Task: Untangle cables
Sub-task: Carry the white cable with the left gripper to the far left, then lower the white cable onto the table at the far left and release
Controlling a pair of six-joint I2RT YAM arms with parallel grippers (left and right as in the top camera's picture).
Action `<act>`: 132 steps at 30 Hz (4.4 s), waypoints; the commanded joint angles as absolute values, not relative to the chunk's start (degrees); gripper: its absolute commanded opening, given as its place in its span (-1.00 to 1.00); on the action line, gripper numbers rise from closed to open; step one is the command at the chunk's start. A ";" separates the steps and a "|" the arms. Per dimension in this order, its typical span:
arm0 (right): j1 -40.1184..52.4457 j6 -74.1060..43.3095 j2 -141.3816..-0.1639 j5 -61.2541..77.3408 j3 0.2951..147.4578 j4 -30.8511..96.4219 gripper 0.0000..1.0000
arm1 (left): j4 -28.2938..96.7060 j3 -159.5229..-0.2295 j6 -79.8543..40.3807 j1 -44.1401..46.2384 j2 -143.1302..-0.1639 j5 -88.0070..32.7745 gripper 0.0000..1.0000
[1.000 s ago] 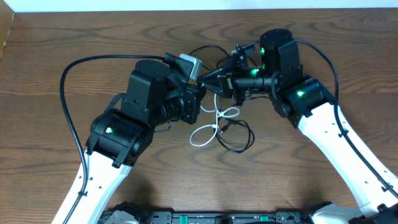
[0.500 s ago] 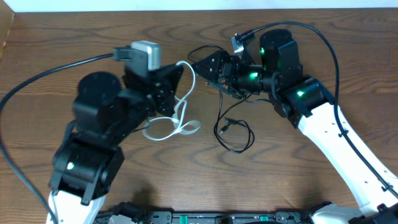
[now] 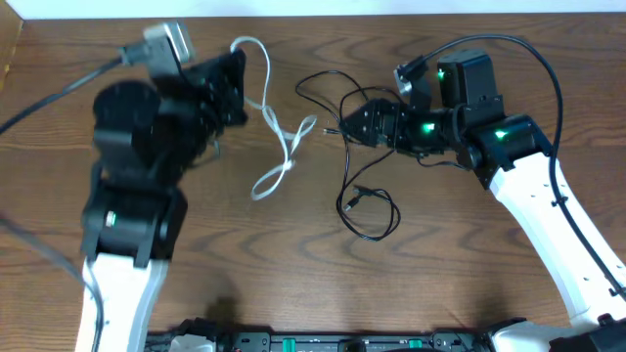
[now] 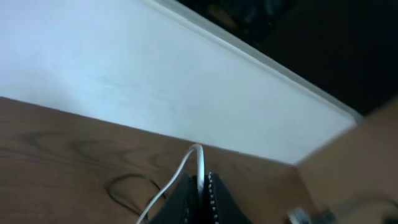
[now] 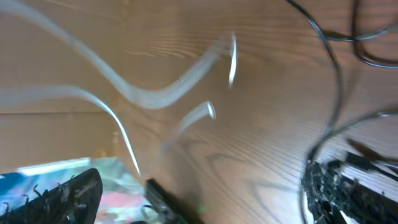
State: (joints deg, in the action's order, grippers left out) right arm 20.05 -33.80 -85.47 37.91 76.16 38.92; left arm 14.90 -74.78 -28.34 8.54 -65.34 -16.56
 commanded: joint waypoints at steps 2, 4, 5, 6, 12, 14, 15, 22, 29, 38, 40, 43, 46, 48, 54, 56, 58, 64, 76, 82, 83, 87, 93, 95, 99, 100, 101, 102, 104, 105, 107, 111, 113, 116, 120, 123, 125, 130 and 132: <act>19.97 -29.47 -85.52 31.40 76.71 42.39 0.99 | 9.89 -84.60 -31.03 3.60 -76.05 -11.29 -0.85; 19.97 -29.50 -85.52 30.41 76.71 43.16 0.98 | 6.39 -86.54 -32.75 2.52 -79.94 -7.07 -0.85; 19.97 -29.47 -85.52 29.98 76.71 43.44 0.98 | 3.88 -86.98 -33.36 2.15 -81.60 -5.41 -0.85; 19.97 -29.45 -85.52 29.50 76.71 43.79 0.98 | 0.32 -87.13 -33.32 1.78 -83.37 -3.95 -0.85; 21.61 -29.47 -85.52 20.45 76.47 45.47 0.99 | -13.21 -87.13 -33.32 1.30 -91.59 1.69 -0.85; 22.68 -29.50 -85.52 16.16 76.07 45.47 0.99 | -16.97 -87.13 -33.30 1.30 -95.15 3.14 -0.85; 23.11 -29.50 -85.52 14.83 75.96 45.47 0.99 | -18.83 -87.13 -33.26 1.30 -96.88 3.92 -0.85; 25.19 -29.47 -85.54 9.76 75.90 45.67 0.99 | -29.28 -89.49 -29.17 1.28 -109.23 6.17 -0.85; 27.16 -29.47 -85.76 8.91 75.00 45.76 0.98 | -29.23 -93.36 -21.21 0.56 -119.59 7.03 -0.85; 27.90 -31.40 -88.29 8.95 71.37 45.15 0.98 | -21.96 -93.36 -11.27 -6.55 -124.42 8.54 -0.82; 27.92 -31.97 -89.10 9.02 70.50 44.99 0.98 | -19.44 -93.36 -9.61 -9.04 -124.44 10.57 -0.73; 27.97 -32.14 -90.19 9.45 69.56 44.99 0.99 | -15.86 -93.36 -8.51 -13.19 -124.44 10.57 0.63; 28.01 -32.16 -91.70 9.61 69.43 44.97 0.99 | -11.25 -93.36 -8.51 -16.38 -124.31 10.55 0.85; 28.10 -32.16 -92.49 9.93 69.41 44.73 0.98 | -7.25 -93.36 -8.56 -18.09 -124.29 10.24 0.86; 28.18 -32.14 -93.49 12.43 69.41 44.31 0.99 | 1.32 -93.34 -8.60 -19.97 -124.29 3.09 0.86; 28.18 -32.12 -93.49 12.43 69.41 44.34 0.98 | 3.53 -93.34 -8.64 -19.88 -124.29 -2.22 0.87; 28.18 -32.12 -93.49 12.43 69.41 44.38 0.99 | 5.78 -93.36 -8.64 -19.62 -124.29 -13.76 0.86; 28.23 -32.12 -93.51 12.60 69.41 44.36 0.99 | 7.14 -93.34 -11.46 -18.13 -124.31 -38.17 0.79; 28.23 -32.12 -93.51 12.62 69.41 44.62 0.98 | 16.40 -90.89 2.70 -7.64 -124.31 -18.46 0.79; 28.23 -32.10 -93.51 13.72 69.41 44.73 0.99 | 13.91 -90.08 9.87 -4.12 -124.62 -9.30 0.79; 28.23 -32.12 -93.51 13.69 69.41 44.73 0.98 | 13.28 -90.08 10.52 -4.08 -124.75 -9.32 0.79; 28.23 -32.10 -93.51 13.72 69.41 44.75 0.99 | 10.35 -90.08 10.50 -4.64 -125.99 -9.32 0.79; 28.23 -32.10 -93.51 13.69 69.41 44.75 0.98 | 9.34 -90.08 10.48 -5.23 -129.38 -9.43 0.76; 28.23 -32.12 -93.51 13.69 69.41 44.66 0.98 | 9.28 -90.08 10.50 -5.13 -130.63 -9.58 0.65; 28.23 -32.12 -93.51 13.69 69.41 44.60 0.99 | 8.62 -90.08 10.50 -5.13 -132.35 -9.58 0.33; 28.23 -32.12 -93.51 13.69 69.41 44.62 0.99 | 8.38 -90.08 10.52 -5.15 -132.73 -9.56 0.15; 28.23 -32.12 -93.51 13.72 69.41 44.64 0.98 | 8.19 -90.06 10.52 -5.21 -132.92 -9.56 -0.03; 28.23 -32.12 -93.51 13.72 69.41 44.66 0.99 | 7.70 -90.06 10.50 -5.34 -133.21 -9.47 -0.28; 28.23 -32.12 -93.51 13.89 69.41 44.77 0.98 | 6.37 -90.06 10.50 -5.58 -133.32 -8.99 -0.62; 28.23 -32.12 -93.51 13.89 69.41 44.82 0.99 | 5.30 -90.06 10.48 -5.80 -133.32 -8.03 -0.81; 28.23 -32.12 -93.51 13.91 69.41 45.06 0.98 | 2.68 -90.08 10.48 -6.24 -133.32 -4.67 -0.84; 28.23 -32.12 -93.51 13.91 69.41 45.95 0.99 | -3.95 -90.21 11.14 -7.38 -133.27 2.15 -0.85; 28.23 -32.12 -93.51 13.91 69.41 46.26 0.99 | -7.29 -90.85 12.01 -7.49 -132.92 3.97 -0.84; 28.23 -32.14 -93.51 14.63 69.41 46.33 0.99 | -13.98 -91.66 12.01 -7.40 -131.90 5.91 -0.85; 28.23 -32.14 -93.51 15.16 69.41 46.33 0.99 | -18.11 -91.74 11.97 -7.31 -130.06 6.07 0.01; 28.23 -32.12 -93.51 15.16 69.41 46.15 0.98 | -14.59 -91.74 11.99 -7.38 -130.06 6.07 0.95; 28.23 -32.12 -93.51 15.16 69.41 46.11 0.99 | -10.61 -91.74 11.94 -7.49 -130.06 6.04 0.95; 28.23 -32.08 -93.51 15.16 69.41 46.76 0.98 | -3.16 -91.74 11.92 -7.14 -129.49 4.51 0.96; 28.21 -32.05 -93.51 15.16 69.41 47.48 0.99 | -0.43 -91.74 11.75 -6.50 -127.44 2.04 0.96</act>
